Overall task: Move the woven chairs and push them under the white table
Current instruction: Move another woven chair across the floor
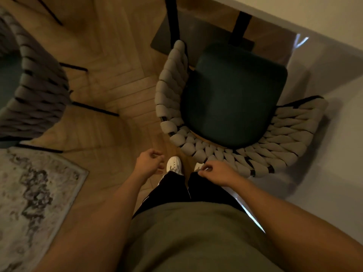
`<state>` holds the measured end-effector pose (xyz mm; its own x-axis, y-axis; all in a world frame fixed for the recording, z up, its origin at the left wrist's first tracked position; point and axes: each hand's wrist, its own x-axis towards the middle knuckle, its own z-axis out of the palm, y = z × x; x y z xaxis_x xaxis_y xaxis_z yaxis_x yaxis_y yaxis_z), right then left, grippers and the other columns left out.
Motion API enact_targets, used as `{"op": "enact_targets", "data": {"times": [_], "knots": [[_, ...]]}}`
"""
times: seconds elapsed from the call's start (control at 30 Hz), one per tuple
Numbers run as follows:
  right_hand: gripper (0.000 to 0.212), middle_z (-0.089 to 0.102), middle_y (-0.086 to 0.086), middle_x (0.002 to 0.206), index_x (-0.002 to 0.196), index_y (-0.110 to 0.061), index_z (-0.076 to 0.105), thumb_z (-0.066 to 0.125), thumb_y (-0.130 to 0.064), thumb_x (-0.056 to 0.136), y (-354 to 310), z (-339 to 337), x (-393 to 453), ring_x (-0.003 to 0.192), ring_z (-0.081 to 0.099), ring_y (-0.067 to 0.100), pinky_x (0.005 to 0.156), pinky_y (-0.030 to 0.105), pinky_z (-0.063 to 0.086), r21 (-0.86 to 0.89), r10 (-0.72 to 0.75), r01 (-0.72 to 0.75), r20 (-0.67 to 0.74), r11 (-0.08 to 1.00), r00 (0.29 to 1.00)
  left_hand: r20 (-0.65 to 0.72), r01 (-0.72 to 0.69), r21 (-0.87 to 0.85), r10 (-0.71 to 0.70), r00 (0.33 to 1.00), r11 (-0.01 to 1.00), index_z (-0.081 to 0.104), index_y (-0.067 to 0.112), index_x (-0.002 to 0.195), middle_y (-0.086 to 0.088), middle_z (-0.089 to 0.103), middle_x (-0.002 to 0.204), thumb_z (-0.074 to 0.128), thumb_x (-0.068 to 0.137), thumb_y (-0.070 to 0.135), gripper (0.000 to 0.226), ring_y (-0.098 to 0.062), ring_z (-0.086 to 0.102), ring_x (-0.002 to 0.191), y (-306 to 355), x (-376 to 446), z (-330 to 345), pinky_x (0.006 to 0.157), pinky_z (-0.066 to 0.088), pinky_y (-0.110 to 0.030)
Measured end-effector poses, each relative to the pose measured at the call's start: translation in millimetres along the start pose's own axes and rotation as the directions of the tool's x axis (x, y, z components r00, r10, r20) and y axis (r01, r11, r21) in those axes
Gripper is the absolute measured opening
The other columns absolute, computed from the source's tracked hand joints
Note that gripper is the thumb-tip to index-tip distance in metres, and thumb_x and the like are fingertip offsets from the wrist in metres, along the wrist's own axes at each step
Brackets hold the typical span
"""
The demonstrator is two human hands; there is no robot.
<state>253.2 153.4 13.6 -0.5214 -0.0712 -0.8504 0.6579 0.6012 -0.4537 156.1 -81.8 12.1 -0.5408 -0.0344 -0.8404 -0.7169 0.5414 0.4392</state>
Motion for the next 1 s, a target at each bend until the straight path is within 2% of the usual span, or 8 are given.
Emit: {"op": "enact_targets", "data": {"times": [0.17, 0.33, 0.43, 0.53, 0.6, 0.77, 0.83, 1.0], "knots": [[0.037, 0.071, 0.001, 0.118, 0.124, -0.021, 0.068, 0.065, -0.043, 0.093, -34, -4, 22, 0.109, 0.064, 0.018, 0.092, 0.033, 0.052, -0.223, -0.06, 0.074, 0.069, 0.972, 0.996, 0.009, 0.058, 0.001, -0.058, 0.998, 0.998, 0.064, 0.01, 0.107, -0.013, 0.069, 0.096, 0.061, 0.096, 0.011, 0.011, -0.021, 0.065, 0.072, -27, -7, -25, 0.056, 0.055, -0.031], [0.034, 0.069, 0.003, 0.121, 0.121, -0.02, 0.068, 0.066, -0.04, 0.094, -77, 0, 48, 0.108, 0.063, 0.019, 0.091, 0.033, 0.053, -0.377, -0.1, 0.154, 0.161, 0.913, 0.982, -0.049, 0.091, -0.1, -0.096, 0.994, 0.991, 0.065, 0.013, 0.1, -0.014, 0.068, 0.094, 0.063, 0.095, 0.013, 0.005, -0.024, 0.066, 0.075, -54, -12, -55, 0.069, 0.06, -0.041], [0.037, 0.067, 0.005, 0.123, 0.124, -0.018, 0.066, 0.065, -0.041, 0.095, -112, 4, 64, 0.111, 0.062, 0.02, 0.094, 0.034, 0.052, -0.474, -0.117, 0.213, 0.224, 0.854, 0.968, -0.076, 0.108, -0.178, -0.123, 0.99, 0.978, 0.062, 0.016, 0.096, -0.011, 0.067, 0.091, 0.06, 0.097, 0.013, 0.003, -0.021, 0.062, 0.071, -67, -13, -76, 0.071, 0.058, -0.041], [0.039, 0.067, 0.004, 0.125, 0.126, -0.018, 0.065, 0.064, -0.042, 0.095, -153, 11, 84, 0.113, 0.063, 0.021, 0.097, 0.039, 0.054, -0.539, -0.112, 0.251, 0.277, 0.804, 0.954, -0.095, 0.124, -0.249, -0.152, 0.984, 0.961, 0.062, 0.009, 0.105, -0.012, 0.065, 0.091, 0.058, 0.098, 0.011, 0.009, -0.019, 0.059, 0.067, -80, -9, -103, 0.064, 0.054, -0.036], [0.041, 0.066, 0.004, 0.126, 0.127, -0.02, 0.063, 0.064, -0.044, 0.095, -185, 19, 98, 0.112, 0.063, 0.02, 0.096, 0.038, 0.054, -0.582, -0.102, 0.265, 0.297, 0.769, 0.949, -0.106, 0.13, -0.299, -0.169, 0.98, 0.945, 0.061, 0.006, 0.109, -0.013, 0.066, 0.091, 0.058, 0.098, 0.011, 0.013, -0.018, 0.058, 0.065, -87, -4, -125, 0.059, 0.052, -0.032], [0.043, 0.063, 0.006, 0.13, 0.128, -0.023, 0.062, 0.062, -0.049, 0.094, -271, 49, 135, 0.118, 0.06, 0.023, 0.099, 0.039, 0.052, -0.675, -0.087, 0.298, 0.329, 0.675, 0.94, -0.137, 0.128, -0.376, -0.192, 0.972, 0.918, 0.06, 0.011, 0.101, -0.01, 0.066, 0.089, 0.058, 0.098, 0.013, 0.004, -0.018, 0.059, 0.063, -100, 19, -191, 0.051, 0.052, -0.027], [0.041, 0.065, 0.007, 0.128, 0.125, -0.023, 0.065, 0.063, -0.049, 0.092, -307, 62, 149, 0.12, 0.06, 0.023, 0.1, 0.039, 0.051, -0.691, -0.101, 0.307, 0.323, 0.655, 0.941, -0.146, 0.127, -0.373, -0.194, 0.97, 0.919, 0.061, 0.014, 0.101, -0.009, 0.068, 0.093, 0.06, 0.098, 0.016, 0.005, -0.017, 0.063, 0.066, -106, 31, -219, 0.053, 0.052, -0.027], [0.039, 0.064, 0.007, 0.127, 0.122, -0.023, 0.067, 0.066, -0.047, 0.091, -387, 95, 178, 0.11, 0.064, 0.021, 0.093, 0.033, 0.053, -0.691, -0.105, 0.305, 0.316, 0.655, 0.943, -0.146, 0.126, -0.356, -0.188, 0.971, 0.926, 0.061, 0.018, 0.096, -0.01, 0.07, 0.096, 0.059, 0.098, 0.02, 0.003, -0.019, 0.066, 0.071, -114, 55, -284, 0.057, 0.055, -0.03]]}}
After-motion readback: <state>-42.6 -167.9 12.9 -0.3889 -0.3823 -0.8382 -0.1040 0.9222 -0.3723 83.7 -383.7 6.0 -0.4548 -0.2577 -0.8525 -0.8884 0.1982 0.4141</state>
